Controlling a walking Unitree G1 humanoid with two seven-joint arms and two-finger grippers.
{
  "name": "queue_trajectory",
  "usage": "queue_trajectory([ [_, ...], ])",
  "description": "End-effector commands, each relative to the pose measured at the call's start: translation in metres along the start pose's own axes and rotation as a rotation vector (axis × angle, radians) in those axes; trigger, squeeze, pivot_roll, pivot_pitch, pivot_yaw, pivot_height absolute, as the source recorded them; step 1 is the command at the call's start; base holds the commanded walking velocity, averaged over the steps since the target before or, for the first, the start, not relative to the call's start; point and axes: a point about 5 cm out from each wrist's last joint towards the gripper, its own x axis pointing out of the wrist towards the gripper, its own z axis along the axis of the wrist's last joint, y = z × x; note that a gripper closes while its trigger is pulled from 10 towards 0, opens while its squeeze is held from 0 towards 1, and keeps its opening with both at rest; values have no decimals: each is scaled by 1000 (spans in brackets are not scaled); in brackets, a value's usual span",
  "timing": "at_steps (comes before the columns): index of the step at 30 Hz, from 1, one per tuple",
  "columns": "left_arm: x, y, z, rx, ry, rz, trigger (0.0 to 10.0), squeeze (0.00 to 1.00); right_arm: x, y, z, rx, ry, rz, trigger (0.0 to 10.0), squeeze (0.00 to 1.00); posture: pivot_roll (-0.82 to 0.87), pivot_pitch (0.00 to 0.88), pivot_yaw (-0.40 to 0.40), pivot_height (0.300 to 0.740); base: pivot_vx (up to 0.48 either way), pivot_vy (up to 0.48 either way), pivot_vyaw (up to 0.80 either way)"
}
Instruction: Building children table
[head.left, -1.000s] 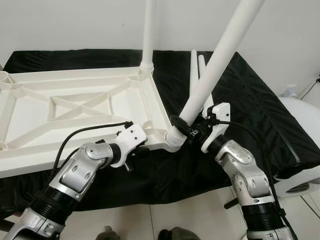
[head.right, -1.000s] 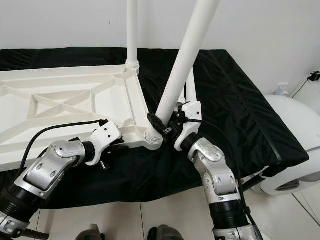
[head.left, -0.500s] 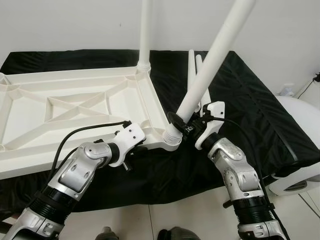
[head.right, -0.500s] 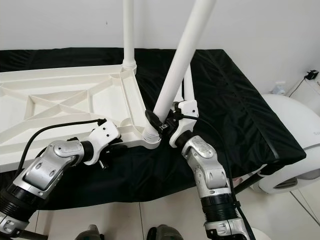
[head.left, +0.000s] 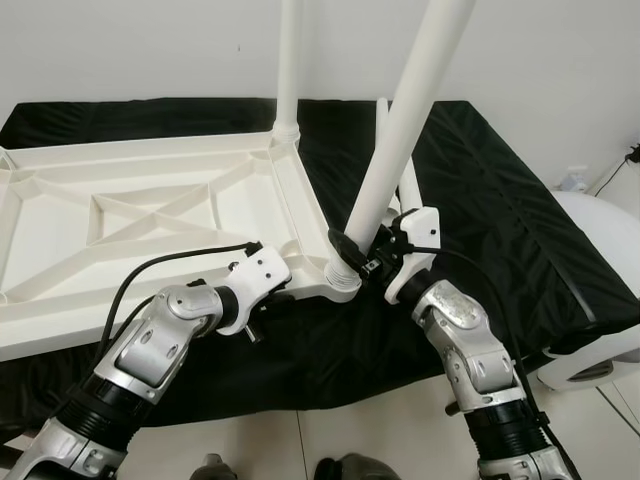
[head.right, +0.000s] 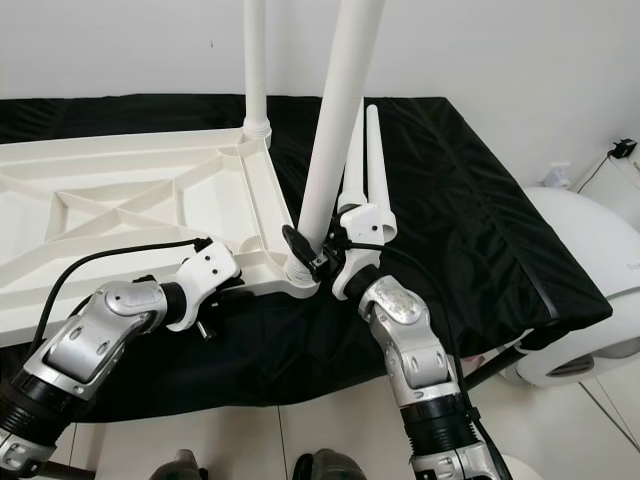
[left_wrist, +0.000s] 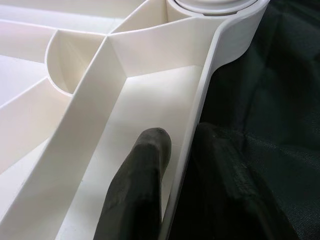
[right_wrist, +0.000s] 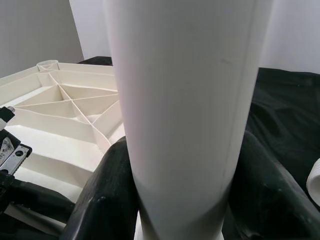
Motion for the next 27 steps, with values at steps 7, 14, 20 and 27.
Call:
queue_trajectory([
  [7,-5,4,7,29,-22,38,10000,0,-4,15,-20,42,91,69,10000,0,36,38,-75,740,0,0,0],
  [14,-5,4,7,28,-21,38,10000,0,-4,10,-22,48,96,41,10000,0,34,40,-73,740,0,0,0],
  [20,-6,4,8,31,-21,38,10000,0,-1,2,-23,68,94,-47,10000,0,36,43,-74,740,0,0,0],
  [27,-8,4,12,36,-29,40,10000,0,2,7,-25,68,80,-99,10000,0,42,50,-76,740,0,0,0],
])
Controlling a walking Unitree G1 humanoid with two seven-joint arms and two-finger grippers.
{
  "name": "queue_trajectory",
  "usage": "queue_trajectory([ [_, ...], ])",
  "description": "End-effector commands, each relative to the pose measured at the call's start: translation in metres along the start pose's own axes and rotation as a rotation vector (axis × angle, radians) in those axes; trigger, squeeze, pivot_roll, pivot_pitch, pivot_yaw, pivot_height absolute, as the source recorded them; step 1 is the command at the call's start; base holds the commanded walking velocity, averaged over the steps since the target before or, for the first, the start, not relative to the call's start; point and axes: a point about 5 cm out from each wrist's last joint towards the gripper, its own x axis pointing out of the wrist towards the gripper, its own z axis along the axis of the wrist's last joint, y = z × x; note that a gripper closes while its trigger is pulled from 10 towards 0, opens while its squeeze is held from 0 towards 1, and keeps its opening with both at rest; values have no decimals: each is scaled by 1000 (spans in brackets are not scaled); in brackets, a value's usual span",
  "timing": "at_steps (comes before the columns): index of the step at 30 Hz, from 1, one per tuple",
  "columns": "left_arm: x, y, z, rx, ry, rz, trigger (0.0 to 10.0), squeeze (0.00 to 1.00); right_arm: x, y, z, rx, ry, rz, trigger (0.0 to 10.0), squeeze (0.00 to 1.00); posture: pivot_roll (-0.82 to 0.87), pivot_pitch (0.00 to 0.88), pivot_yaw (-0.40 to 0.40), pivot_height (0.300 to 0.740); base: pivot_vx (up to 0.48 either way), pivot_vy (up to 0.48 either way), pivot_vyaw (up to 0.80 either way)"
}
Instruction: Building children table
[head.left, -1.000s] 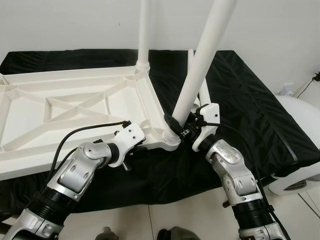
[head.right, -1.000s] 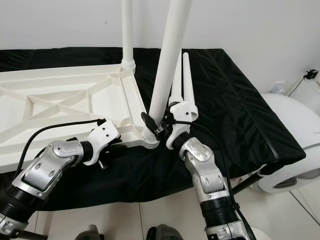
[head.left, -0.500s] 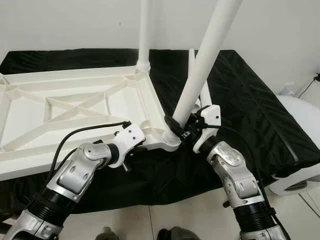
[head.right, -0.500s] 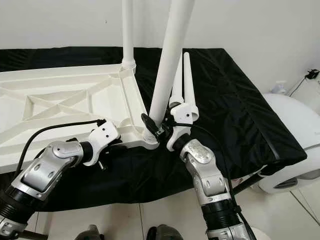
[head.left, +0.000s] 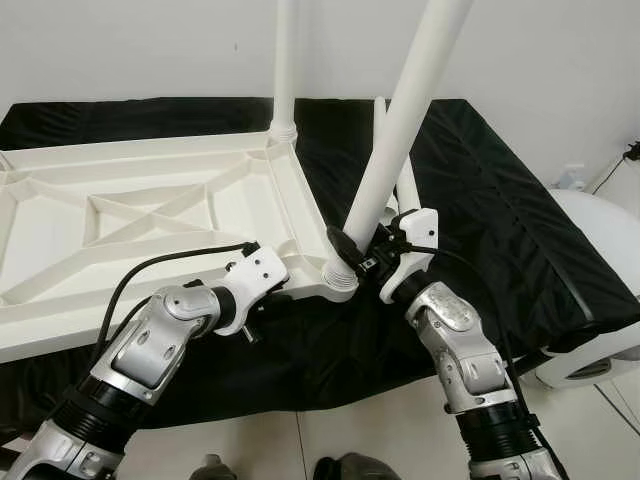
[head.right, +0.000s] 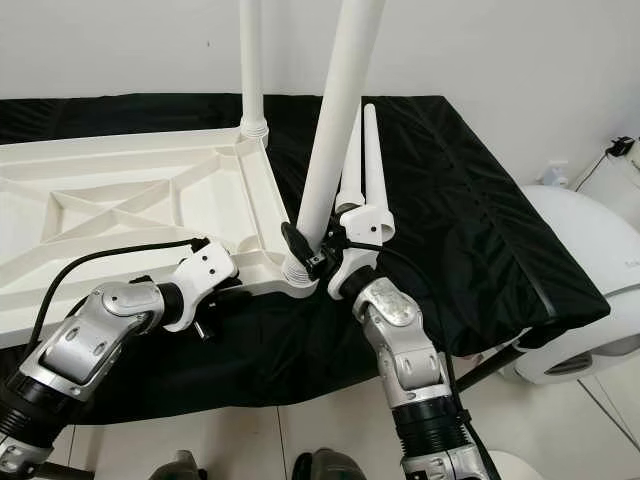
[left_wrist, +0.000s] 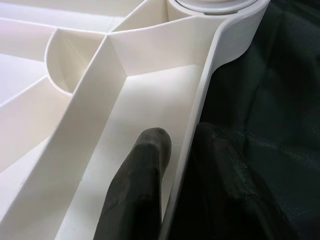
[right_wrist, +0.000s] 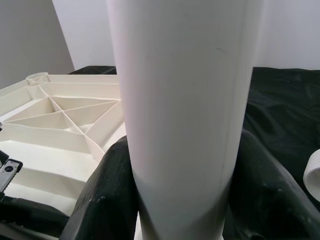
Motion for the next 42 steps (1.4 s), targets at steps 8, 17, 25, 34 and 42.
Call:
queue_trajectory([
  [8,-6,0,21,46,-65,31,10000,0,-1,11,-26,8,99,-38,10000,0,46,59,-84,740,0,0,0],
  [17,-8,0,28,47,-86,43,10000,0,3,11,-30,5,96,-125,10000,0,51,64,-93,740,0,0,0],
  [25,-11,0,36,55,-107,53,10000,0,6,9,-32,-16,79,-184,10000,0,58,67,-97,740,0,0,0],
  [34,-14,1,50,67,-142,65,10000,0,14,12,-36,-23,61,-248,10000,0,64,77,-98,740,0,0,0],
  [42,-15,4,58,73,-159,79,10000,0,9,8,-39,16,26,-272,10000,0,67,76,-97,740,0,0,0],
])
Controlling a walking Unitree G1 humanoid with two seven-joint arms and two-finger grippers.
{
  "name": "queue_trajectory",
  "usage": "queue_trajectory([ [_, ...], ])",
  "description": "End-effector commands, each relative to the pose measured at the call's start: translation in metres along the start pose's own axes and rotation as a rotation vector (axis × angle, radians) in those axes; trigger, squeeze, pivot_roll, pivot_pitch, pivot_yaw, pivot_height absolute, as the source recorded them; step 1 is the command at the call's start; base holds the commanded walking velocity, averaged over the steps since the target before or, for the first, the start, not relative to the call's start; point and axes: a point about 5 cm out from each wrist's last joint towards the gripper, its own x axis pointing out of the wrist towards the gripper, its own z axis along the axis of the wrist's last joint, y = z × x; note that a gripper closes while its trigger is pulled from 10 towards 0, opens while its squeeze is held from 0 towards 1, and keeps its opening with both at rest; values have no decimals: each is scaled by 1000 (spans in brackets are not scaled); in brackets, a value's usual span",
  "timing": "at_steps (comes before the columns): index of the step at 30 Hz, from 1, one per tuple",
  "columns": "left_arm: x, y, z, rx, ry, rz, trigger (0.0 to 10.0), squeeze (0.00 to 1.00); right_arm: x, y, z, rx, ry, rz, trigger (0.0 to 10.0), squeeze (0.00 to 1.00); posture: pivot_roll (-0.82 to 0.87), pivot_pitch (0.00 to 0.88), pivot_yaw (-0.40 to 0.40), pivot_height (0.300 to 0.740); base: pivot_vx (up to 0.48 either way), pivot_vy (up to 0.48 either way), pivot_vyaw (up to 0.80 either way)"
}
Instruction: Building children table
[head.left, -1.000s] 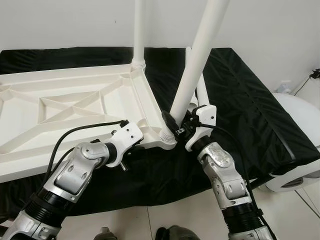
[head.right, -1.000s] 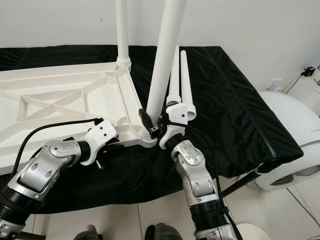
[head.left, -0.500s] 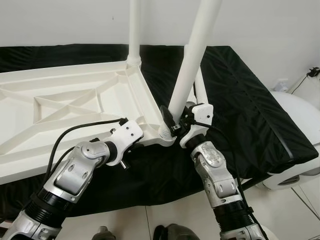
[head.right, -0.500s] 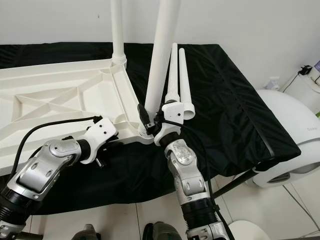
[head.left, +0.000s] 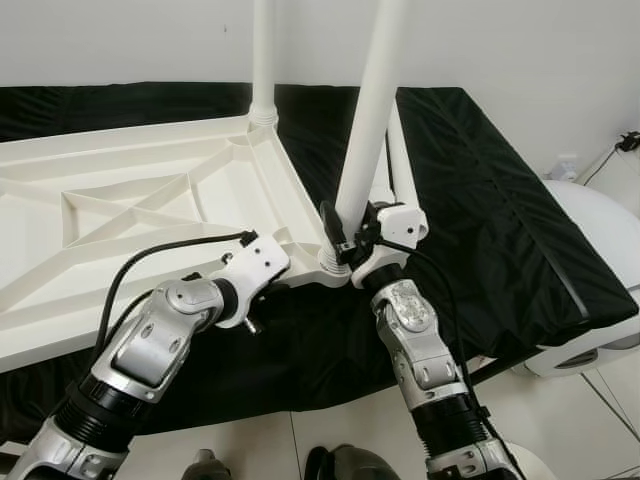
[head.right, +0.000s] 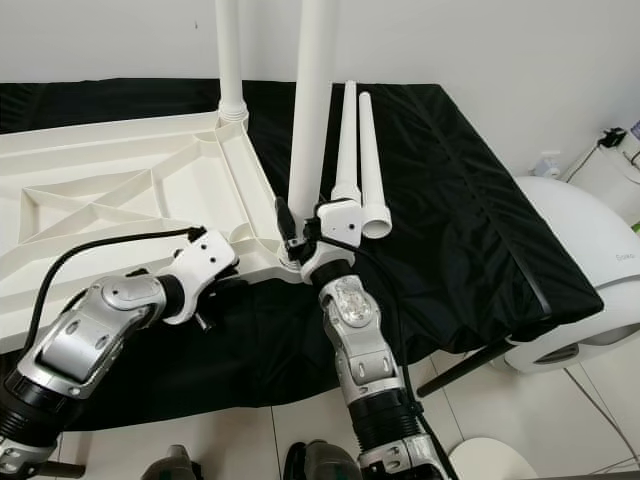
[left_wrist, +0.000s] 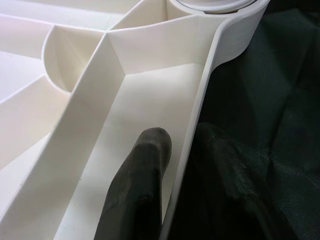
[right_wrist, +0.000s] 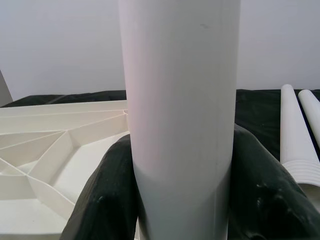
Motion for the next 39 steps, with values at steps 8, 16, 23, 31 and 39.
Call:
queue_trajectory([
  [8,-13,7,43,115,-167,45,10000,0,-33,-21,-35,31,132,-28,10000,0,58,68,-89,740,0,0,0],
  [16,-13,8,43,117,-167,43,10000,0,-43,-23,-37,2,118,-3,10000,0,48,64,-83,740,0,0,0],
  [23,-12,8,46,120,-173,43,10000,0,-46,-21,-42,-11,136,15,10000,0,49,60,-83,740,0,0,0],
  [31,-13,8,51,112,-185,49,10000,0,-45,-26,-46,-3,158,-50,10000,0,54,66,-82,740,0,0,0],
  [39,-7,4,60,79,-210,50,10000,0,-38,-34,-45,-32,140,-143,10000,0,57,70,-79,740,0,0,0],
])
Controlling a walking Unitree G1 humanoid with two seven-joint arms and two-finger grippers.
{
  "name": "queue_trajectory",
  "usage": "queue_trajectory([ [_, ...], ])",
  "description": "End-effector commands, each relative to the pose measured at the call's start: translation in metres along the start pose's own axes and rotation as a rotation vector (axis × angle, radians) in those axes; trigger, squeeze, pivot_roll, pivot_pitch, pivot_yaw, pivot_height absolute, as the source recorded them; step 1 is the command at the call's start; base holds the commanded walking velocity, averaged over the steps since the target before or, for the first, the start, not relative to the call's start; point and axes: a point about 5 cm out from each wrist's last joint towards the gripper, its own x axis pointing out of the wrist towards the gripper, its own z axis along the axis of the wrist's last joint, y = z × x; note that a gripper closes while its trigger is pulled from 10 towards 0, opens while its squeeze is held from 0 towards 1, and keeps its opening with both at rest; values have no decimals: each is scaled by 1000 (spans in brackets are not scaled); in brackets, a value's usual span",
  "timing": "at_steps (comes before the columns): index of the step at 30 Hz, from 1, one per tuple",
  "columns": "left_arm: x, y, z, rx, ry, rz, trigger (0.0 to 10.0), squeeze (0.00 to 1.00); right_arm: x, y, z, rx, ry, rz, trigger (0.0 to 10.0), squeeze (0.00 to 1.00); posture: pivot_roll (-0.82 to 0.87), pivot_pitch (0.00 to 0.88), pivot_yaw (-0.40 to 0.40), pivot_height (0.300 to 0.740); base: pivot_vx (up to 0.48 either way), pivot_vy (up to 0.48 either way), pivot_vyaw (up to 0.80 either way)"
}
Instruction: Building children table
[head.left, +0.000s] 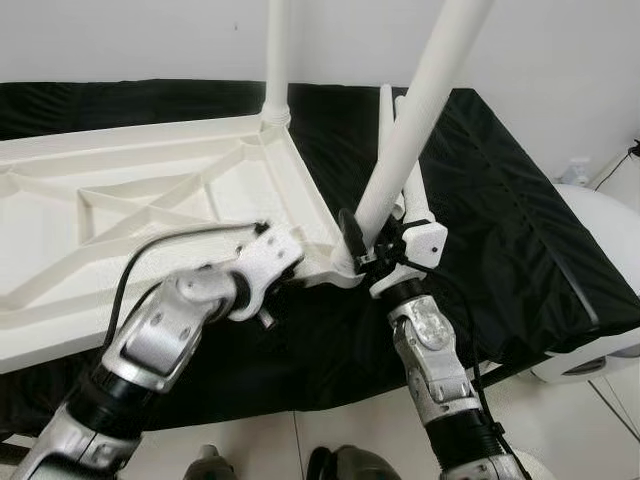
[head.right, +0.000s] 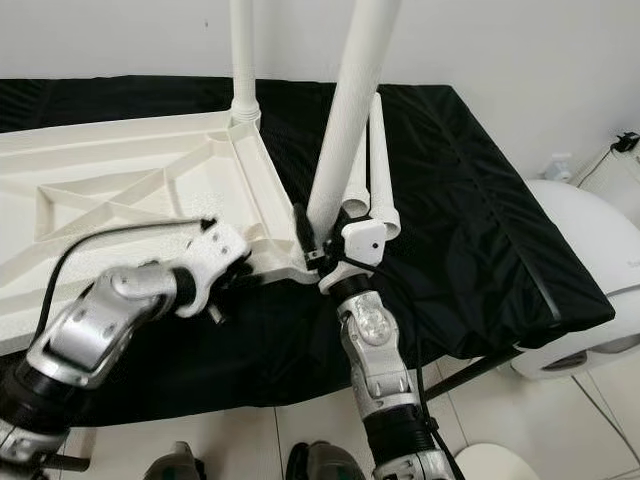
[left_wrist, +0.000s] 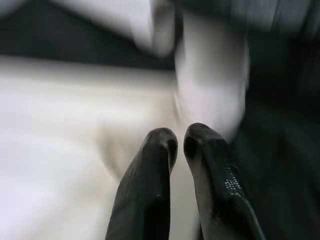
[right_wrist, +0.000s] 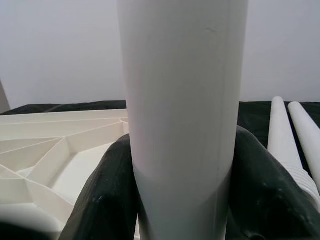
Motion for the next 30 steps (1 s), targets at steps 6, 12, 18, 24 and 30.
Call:
queue_trajectory([
  [6,6,-7,5,-32,-19,20,10000,0,-18,-17,-34,-22,176,-112,10000,0,57,71,-77,740,0,0,0],
  [12,12,-13,11,-40,-37,3,10000,0,-15,-23,-37,-28,183,-156,10000,0,54,74,-74,740,0,0,0],
  [18,12,-13,13,-39,-39,4,10000,0,-14,-31,-38,-23,187,-232,10000,0,55,75,-73,740,0,0,0],
  [24,12,-12,13,-40,-36,6,10000,0,-13,-34,-38,-36,175,-275,10000,0,55,75,-71,740,0,0,0],
  [30,12,-12,13,-40,-35,7,10000,0,-12,-39,-42,-7,185,-347,10000,0,57,77,-68,740,0,0,0],
])
